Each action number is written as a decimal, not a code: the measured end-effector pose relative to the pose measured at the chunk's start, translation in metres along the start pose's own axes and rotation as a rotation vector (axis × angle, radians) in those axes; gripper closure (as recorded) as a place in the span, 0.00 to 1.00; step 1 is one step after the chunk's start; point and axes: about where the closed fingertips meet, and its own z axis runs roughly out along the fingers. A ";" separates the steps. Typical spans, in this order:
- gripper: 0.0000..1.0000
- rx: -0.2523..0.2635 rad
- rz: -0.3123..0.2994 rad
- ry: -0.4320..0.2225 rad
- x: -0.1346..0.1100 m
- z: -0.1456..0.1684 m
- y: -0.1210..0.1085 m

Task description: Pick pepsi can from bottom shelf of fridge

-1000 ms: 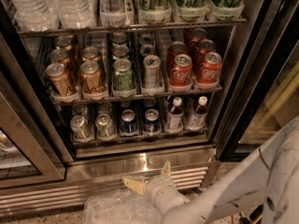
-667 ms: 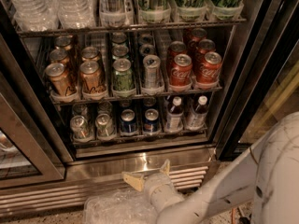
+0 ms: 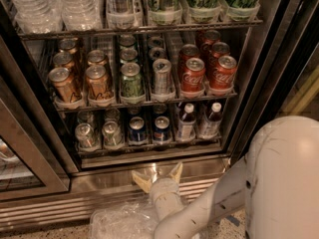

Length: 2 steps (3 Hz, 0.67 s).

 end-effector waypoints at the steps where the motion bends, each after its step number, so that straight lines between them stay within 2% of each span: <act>1: 0.00 0.066 -0.050 -0.071 -0.008 0.014 -0.007; 2: 0.00 0.115 -0.091 -0.127 -0.015 0.023 -0.010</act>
Offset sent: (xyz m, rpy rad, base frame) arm 0.0400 -0.0111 0.0193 -0.1368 -0.2443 -0.1570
